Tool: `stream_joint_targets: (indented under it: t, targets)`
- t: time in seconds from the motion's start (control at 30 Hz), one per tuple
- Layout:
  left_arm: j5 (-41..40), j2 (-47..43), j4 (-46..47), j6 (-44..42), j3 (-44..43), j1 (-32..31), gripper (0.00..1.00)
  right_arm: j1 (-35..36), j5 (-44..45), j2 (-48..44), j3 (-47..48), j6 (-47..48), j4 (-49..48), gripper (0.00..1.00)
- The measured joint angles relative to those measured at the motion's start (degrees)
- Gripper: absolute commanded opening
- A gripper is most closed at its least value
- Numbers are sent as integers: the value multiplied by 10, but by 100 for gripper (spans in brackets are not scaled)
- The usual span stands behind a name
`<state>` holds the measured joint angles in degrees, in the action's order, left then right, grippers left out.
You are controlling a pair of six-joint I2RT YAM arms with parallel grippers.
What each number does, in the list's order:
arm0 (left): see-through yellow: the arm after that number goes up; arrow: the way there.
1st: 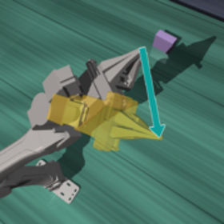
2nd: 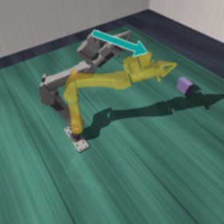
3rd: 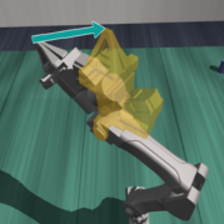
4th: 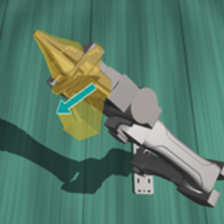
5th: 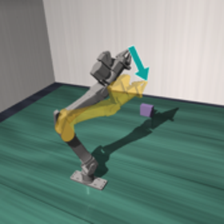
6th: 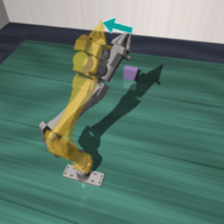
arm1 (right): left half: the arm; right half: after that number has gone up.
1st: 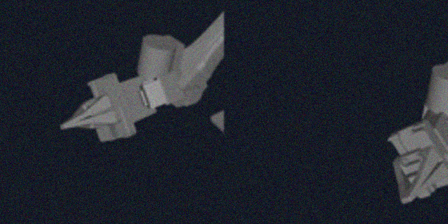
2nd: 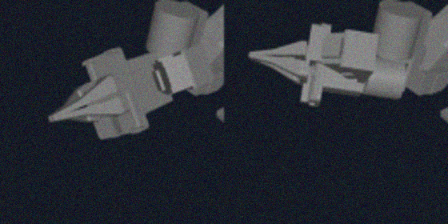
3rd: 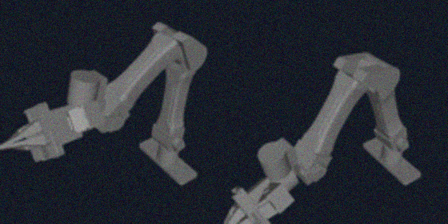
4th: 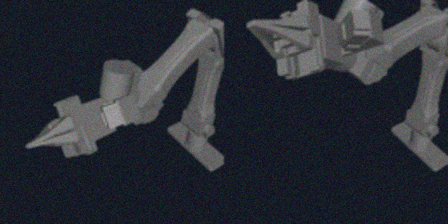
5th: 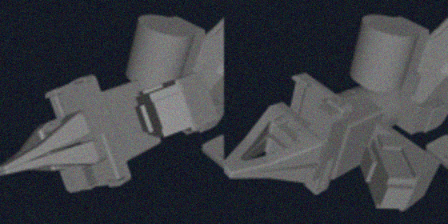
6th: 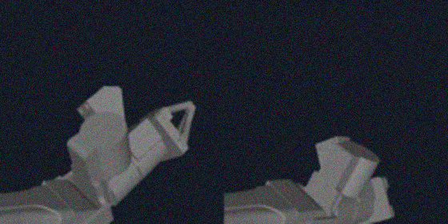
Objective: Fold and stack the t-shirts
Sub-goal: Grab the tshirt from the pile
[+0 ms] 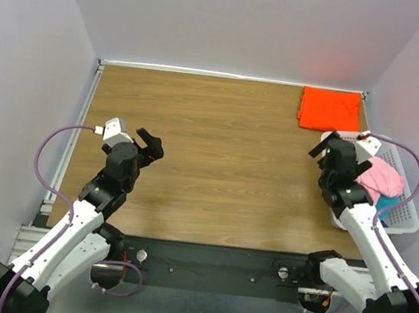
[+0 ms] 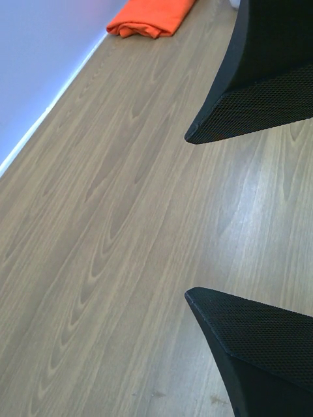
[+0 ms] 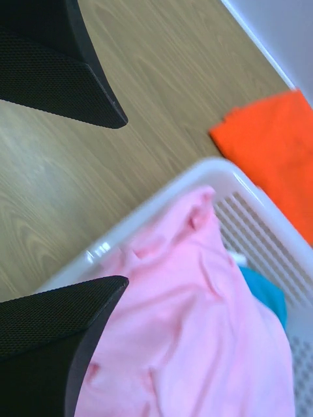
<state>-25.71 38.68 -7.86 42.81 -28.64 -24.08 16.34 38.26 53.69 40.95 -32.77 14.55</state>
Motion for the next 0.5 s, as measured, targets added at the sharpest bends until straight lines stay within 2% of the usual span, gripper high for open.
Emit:
stream_joint_targets:
  t: [0.1, 0.2, 0.4, 0.5]
  targets:
    - [1, 9, 0, -2, 0, 0, 98, -63, -13, 31, 29, 10, 16, 100]
    - [2, 14, 0, -3, 0, 0, 98, -164, -50, 69, 38, 16, 29, 98]
    - [9, 17, 0, -5, 0, 0, 98, -184, -106, 123, 38, 23, 54, 85]
    - [11, 17, 0, -5, 0, 0, 98, -187, -116, 128, 34, 21, 56, 73]
